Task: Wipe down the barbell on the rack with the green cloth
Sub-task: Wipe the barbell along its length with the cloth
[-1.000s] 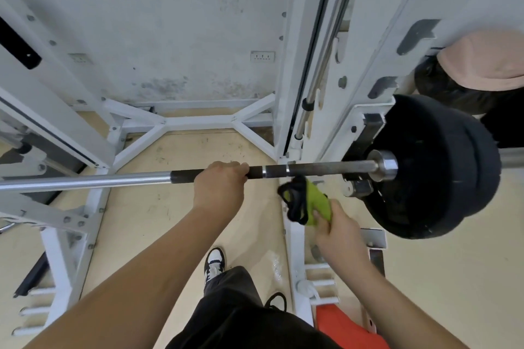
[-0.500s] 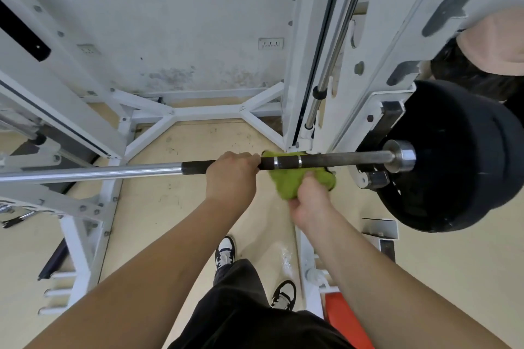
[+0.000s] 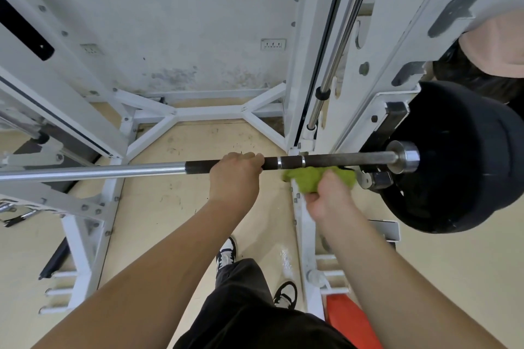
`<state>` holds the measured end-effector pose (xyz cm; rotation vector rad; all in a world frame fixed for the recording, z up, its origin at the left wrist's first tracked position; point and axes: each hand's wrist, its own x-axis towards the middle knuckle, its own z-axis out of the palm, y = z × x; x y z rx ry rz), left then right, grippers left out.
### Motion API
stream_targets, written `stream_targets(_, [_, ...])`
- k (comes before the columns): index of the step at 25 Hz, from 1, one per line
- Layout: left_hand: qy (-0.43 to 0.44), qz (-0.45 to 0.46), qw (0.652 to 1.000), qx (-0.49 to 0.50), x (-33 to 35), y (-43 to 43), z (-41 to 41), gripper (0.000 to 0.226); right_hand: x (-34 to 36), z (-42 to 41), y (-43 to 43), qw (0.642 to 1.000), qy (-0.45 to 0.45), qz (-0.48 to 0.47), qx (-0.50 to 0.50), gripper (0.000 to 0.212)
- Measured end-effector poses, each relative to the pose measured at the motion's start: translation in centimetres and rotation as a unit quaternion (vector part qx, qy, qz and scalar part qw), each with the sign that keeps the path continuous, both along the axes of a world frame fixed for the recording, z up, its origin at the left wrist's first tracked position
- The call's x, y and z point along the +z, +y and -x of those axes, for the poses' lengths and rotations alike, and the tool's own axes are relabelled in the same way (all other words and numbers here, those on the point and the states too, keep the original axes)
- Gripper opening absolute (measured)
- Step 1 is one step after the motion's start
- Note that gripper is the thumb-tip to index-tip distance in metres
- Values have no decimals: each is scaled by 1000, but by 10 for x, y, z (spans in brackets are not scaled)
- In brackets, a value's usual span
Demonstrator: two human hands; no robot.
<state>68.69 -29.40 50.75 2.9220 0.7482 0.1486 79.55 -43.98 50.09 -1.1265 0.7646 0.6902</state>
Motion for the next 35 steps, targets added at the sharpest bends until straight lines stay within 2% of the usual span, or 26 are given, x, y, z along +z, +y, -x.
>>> stream_targets(2, [-1,6,1000,-7,3,3,1,12,7,31,21,997,29,-28,69,18])
stream_targets(4, [13,26,999,-14,9,5,1,14,18,36,19,994,53,-39,91,22])
stream_targets(8, [17,46,999,-5,15,4,2,18,31,-7,-26,1000,2,-13,-5,37])
stream_targets(11, [17,39,999,-5,12,2,2,20,31,-10,-25,999,-40,15,-16,31])
stream_targets(16, [30,34,999,-7,13,4,4,27,34,52,12,982,-8,-4,191,29])
stream_targets(18, [43,56,996,-54,15,14,10,29,52,56,11,968,-70,48,238,25])
stream_targets(20, [52,83,993,-68,24,33,14,14,83,40,8,951,-197,151,186,19])
stream_targets(21, [52,69,994,-60,29,42,14,14,97,31,7,922,-275,214,171,16])
stream_targets(22, [59,39,996,-49,32,51,13,17,107,23,7,864,-360,292,193,15])
stream_targets(23, [73,20,996,-40,34,58,13,21,106,17,10,782,-431,372,254,14])
stream_targets(25, [106,26,993,-41,36,66,18,28,89,17,24,619,-471,476,411,13])
stream_targets(26, [114,26,992,-54,34,68,23,28,71,22,31,561,-468,489,475,27])
stream_targets(27, [118,17,990,-75,31,69,28,25,54,29,35,519,-465,496,518,40])
stream_targets(29, [120,2,986,-114,24,74,35,18,37,38,40,473,-487,527,511,47])
stream_targets(30, [115,6,986,-122,21,78,36,17,35,39,43,468,-502,539,489,41])
stream_targets(32, [114,10,985,-131,22,86,33,17,33,37,48,469,-501,556,469,29])
stream_targets(35, [117,3,984,-134,21,87,33,17,31,23,71,487,-428,571,503,8])
